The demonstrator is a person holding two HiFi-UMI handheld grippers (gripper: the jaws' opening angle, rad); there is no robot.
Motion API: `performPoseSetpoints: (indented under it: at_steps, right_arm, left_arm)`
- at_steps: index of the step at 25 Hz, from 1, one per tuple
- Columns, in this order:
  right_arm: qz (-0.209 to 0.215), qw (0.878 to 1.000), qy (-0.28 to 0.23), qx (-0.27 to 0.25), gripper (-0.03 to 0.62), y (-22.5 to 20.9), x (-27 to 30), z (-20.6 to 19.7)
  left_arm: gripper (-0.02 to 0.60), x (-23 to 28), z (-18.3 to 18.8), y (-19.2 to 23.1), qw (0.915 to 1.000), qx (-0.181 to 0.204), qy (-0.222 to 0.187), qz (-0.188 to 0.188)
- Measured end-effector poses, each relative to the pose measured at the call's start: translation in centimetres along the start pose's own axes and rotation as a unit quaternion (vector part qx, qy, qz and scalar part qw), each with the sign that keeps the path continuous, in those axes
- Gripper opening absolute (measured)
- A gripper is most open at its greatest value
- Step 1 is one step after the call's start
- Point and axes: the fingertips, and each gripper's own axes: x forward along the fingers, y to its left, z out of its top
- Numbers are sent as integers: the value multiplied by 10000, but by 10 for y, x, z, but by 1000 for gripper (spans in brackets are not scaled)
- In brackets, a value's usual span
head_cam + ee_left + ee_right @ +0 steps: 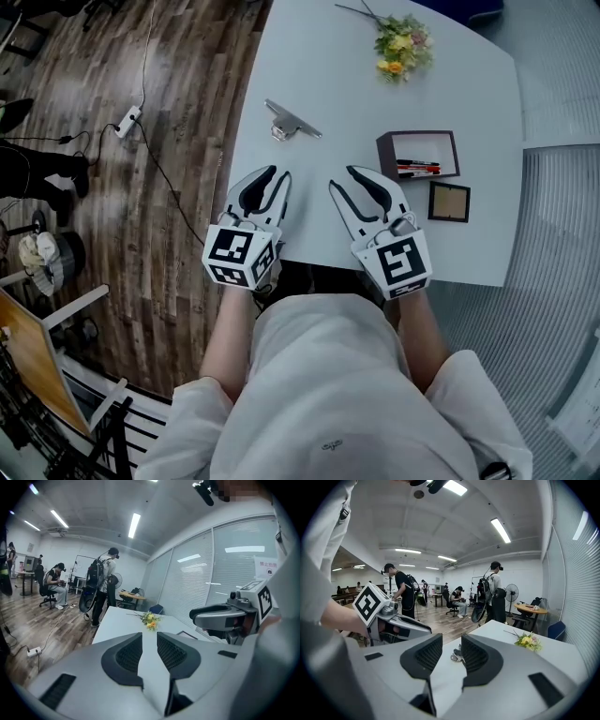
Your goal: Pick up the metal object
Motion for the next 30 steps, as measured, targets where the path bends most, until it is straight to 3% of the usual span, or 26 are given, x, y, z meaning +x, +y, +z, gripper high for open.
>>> performPoseSetpoints:
  at_steps: [18, 30]
  right_arm:
    - [576, 9981, 206, 31, 132, -25, 44, -16]
    - [976, 9945, 376, 28, 129, -32, 73, -31]
  left_arm:
    - [106, 60, -25, 41, 9978, -203, 429, 467]
    - [106, 90, -58, 74, 9928, -649, 701, 721]
